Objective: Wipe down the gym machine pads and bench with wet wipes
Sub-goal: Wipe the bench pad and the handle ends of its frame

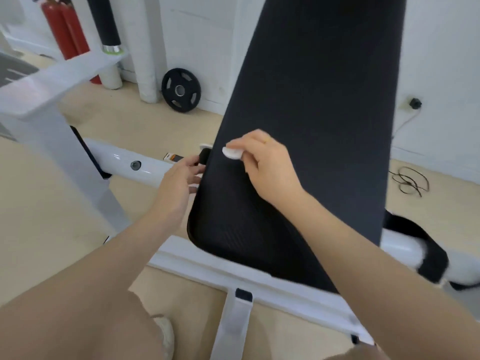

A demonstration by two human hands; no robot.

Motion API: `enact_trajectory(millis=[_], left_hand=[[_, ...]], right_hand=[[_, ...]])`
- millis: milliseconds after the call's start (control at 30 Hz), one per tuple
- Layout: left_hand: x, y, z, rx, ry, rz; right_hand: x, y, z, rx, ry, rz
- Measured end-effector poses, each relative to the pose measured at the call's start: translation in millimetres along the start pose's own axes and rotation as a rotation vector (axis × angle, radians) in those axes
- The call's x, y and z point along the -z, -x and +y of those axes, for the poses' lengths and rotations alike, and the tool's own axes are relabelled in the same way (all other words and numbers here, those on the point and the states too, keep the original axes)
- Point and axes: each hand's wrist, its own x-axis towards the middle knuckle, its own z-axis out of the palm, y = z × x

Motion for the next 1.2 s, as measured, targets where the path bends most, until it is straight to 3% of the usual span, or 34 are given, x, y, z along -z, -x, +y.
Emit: enact_trajectory(millis=[100, 233, 333, 433, 500, 667, 833, 933, 1100, 1200], left_hand=[[5.6, -18.8, 8.2, -0.007, -0.126, -0.068], [3.6, -29.3, 34.2, 0.059, -0.178, -0.166], [3.5, -29.2, 48.5, 0.176, -0.207, -0.166], [4.4, -21.3, 55.5, 0.261, -0.233, -0.162], [0.7, -17.8, 63.0, 0.268, -0.258, -0.203], [-8.1, -22.5, 62.5, 0.243, -0.481, -0.242], [-6.0, -43.9, 72.9, 0.225, -0.566, -0.359], [-7.5, -58.7, 81.1, 0.238, -0.549, -0.401], [-9.5, -62.6, 93.1, 0.302, -0.506, -0.443], [-8.0, -70.2, 99.4, 0.347, -0.438, -0.467]], right_hand=[[4.7, -60.8, 13.9, 0.046, -0.015, -0.071], [4.7, -118.1, 21.3, 0.081, 0.095, -0.317], [-2.4, -138.8, 17.5, 0.13, 0.216, -0.623], [-7.4, -144.9, 6.8, 0.328, 0.433, -1.028], [-8.1, -147.5, 0.8, 0.446, 0.533, -1.138], [-8.1, -172.0, 10.7, 0.611, 0.595, -1.296], [21.5, -249.8, 55.1, 0.379, 0.785, -1.122], [21.7, -257.7, 46.9, 0.326, 0.854, -1.151], [16.7, -224.4, 36.8, 0.212, 0.571, -1.188], [16.8, -216.9, 36.9, 0.307, 0.542, -1.373]])
